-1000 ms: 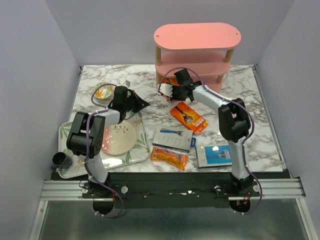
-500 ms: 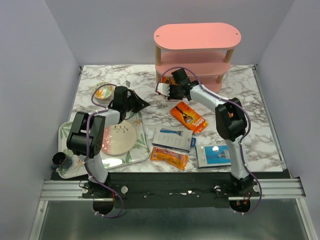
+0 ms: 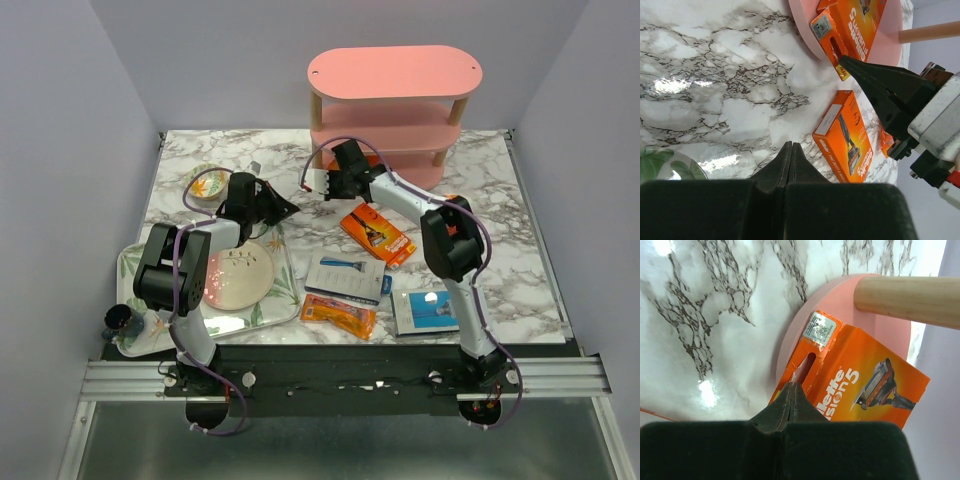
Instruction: Place and organize the shaving razors onto the shelf
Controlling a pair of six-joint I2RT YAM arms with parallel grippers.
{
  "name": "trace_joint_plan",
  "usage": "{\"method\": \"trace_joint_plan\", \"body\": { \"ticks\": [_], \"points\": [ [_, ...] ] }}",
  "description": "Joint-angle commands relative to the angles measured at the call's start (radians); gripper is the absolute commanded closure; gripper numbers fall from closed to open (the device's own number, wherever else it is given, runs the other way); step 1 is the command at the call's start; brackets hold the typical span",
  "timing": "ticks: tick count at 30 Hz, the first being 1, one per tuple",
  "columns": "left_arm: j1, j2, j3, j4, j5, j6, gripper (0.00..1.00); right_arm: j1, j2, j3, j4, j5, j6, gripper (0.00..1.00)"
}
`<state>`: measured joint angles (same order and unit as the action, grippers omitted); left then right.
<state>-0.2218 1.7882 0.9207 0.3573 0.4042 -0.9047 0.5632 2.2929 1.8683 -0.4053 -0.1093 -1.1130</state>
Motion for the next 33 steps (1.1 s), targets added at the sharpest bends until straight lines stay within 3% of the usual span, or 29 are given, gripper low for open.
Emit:
{"method": "trace_joint_plan", "body": {
  "ticks": [1,23,28,30,33],
  "points": [
    [0.002,0.011,0.009,0.006,-0.011,0.010,1.00,-0.016,0.005,-0.037,0.019,0.077,-0.022,0.99],
    [0.001,0.019,0.013,0.014,-0.008,0.006,1.00,-0.034,-0.019,-0.074,0.011,0.103,-0.013,0.99],
    [-0.001,0.014,0.018,0.011,-0.002,0.009,1.00,-0.034,-0.096,-0.075,-0.027,0.102,0.031,0.99],
    [-0.001,0.008,0.018,0.009,0.001,0.012,0.97,-0.034,-0.142,-0.086,-0.058,0.103,0.064,0.98],
    [-0.004,0.002,0.021,0.009,0.018,0.035,0.75,-0.034,-0.254,-0.153,-0.082,0.143,0.160,0.76]
  ]
}}
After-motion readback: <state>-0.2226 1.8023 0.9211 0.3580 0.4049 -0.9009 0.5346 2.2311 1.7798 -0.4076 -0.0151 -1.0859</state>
